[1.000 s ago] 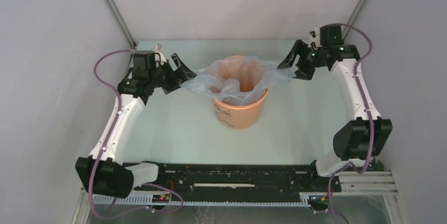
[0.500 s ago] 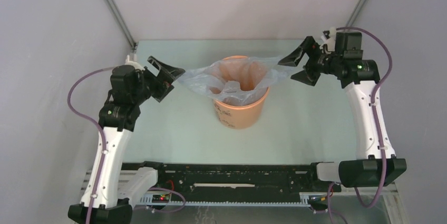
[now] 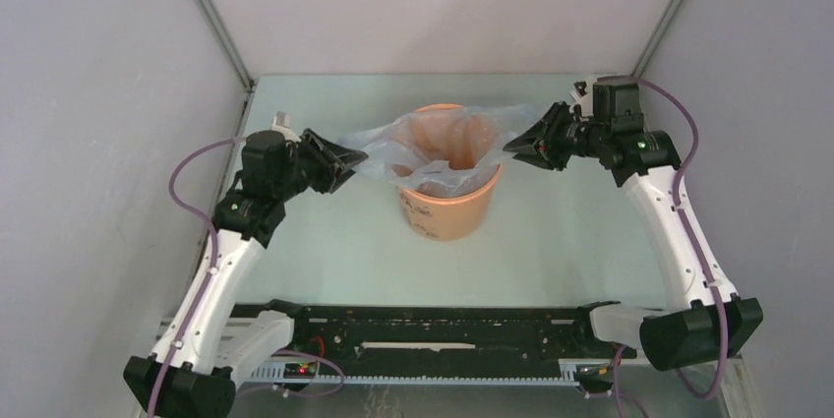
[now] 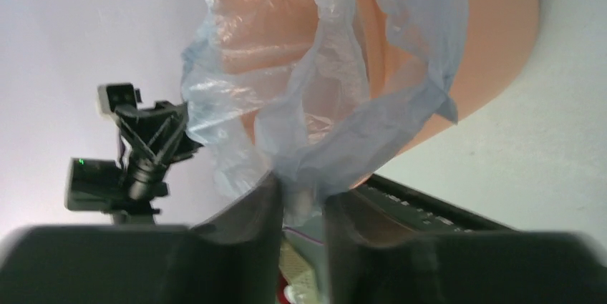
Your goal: Put the trash bags into the trash bin
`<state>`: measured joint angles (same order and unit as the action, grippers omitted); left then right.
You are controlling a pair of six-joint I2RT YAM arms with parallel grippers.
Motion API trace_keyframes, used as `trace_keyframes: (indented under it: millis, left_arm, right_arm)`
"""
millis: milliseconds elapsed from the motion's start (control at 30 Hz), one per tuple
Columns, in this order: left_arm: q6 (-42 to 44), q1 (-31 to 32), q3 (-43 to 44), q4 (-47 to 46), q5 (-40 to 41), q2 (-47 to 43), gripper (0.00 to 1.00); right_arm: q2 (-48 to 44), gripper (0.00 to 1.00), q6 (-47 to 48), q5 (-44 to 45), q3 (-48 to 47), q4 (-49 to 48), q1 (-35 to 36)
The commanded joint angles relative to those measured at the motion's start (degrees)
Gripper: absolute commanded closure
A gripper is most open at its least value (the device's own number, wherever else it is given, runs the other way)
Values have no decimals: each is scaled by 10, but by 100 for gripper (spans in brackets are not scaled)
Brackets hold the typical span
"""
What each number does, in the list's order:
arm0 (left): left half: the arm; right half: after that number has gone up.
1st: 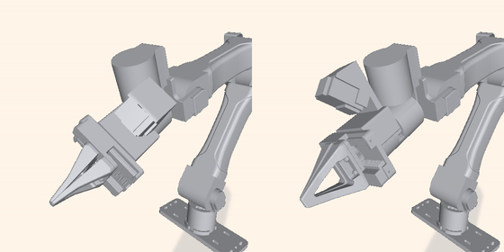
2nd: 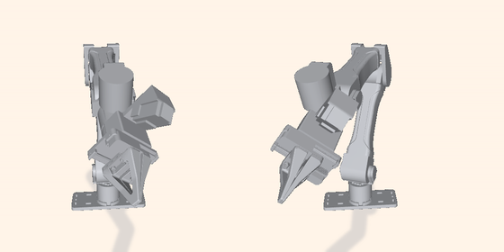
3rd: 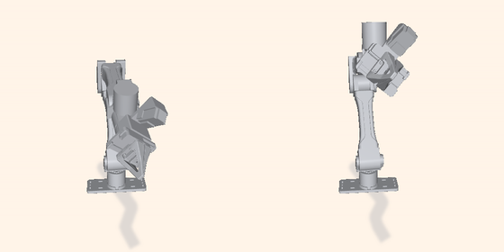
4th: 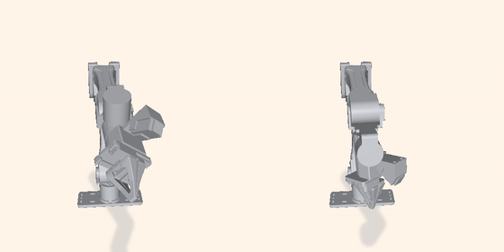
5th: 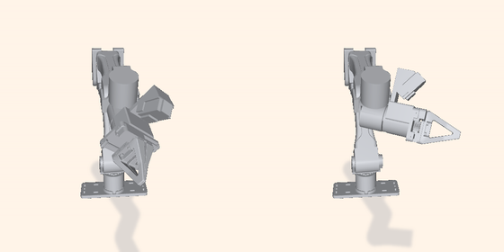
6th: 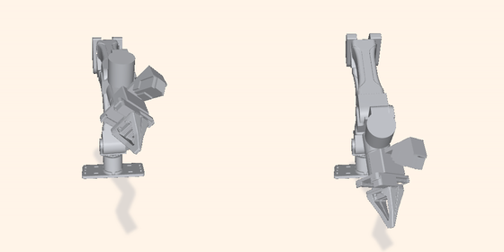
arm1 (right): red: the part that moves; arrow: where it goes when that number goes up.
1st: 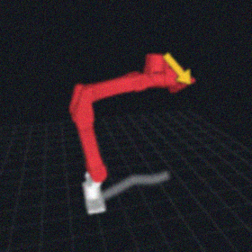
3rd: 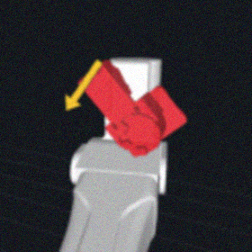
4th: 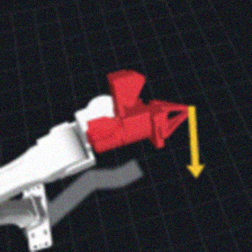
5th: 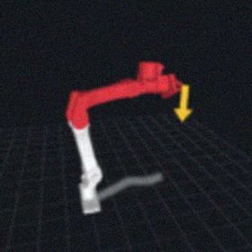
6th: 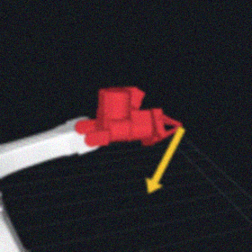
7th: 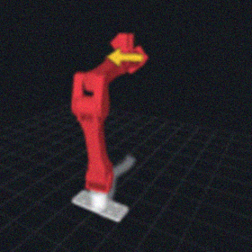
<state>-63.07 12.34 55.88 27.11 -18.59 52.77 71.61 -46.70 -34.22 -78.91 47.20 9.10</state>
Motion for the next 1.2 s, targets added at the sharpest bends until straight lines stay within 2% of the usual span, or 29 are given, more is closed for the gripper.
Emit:
trace_keyframes:
  millis: [0, 100, 200, 400, 533, 733, 833, 933, 1000, 1100, 1167]
  left_arm:
    - [-15, 4, -28, -30, 6, -26, 63]
    - [-11, 4, -39, -29, -8, -39, 80]
    - [-14, 11, -65, -27, -12, -68, 91]
    - [-12, 22, -134, -20, -3, -102, 98]
    - [-12, 23, -164, -44, 0, -93, 98]
    - [26, 24, -174, -103, 9, -4, 100]
    - [45, 24, -147, -136, 5, 61, 100]
    - [85, 24, -106, -137, 22, 114, 94]
    - [110, 23, -79, -118, 20, 142, 89]
    - [141, 23, -44, -74, 0, 159, 72]
    - [155, 23, -41, -45, 1, 138, 57]
  right_arm:
    - [-19, 81, -20, 7, 10, -38, -4]
    - [-41, 99, 7, -13, 10, -10, -22]
    - [-67, 100, 58, -43, 17, 41, -43]
    - [-98, 100, 119, -57, 105, 59, -57]
    - [-124, 100, 129, -19, 162, 17, -60]
    - [-71, 100, 129, 10, 229, -95, -62]
    - [-25, 100, 138, 22, 231, -145, -62]
    - [20, 99, 141, 16, 227, -175, -65]
    - [41, 92, 144, 1, 211, -160, -66]
    - [33, 73, 156, -34, 191, -103, -64]
    - [-13, 58, 170, -37, 186, -65, -65]
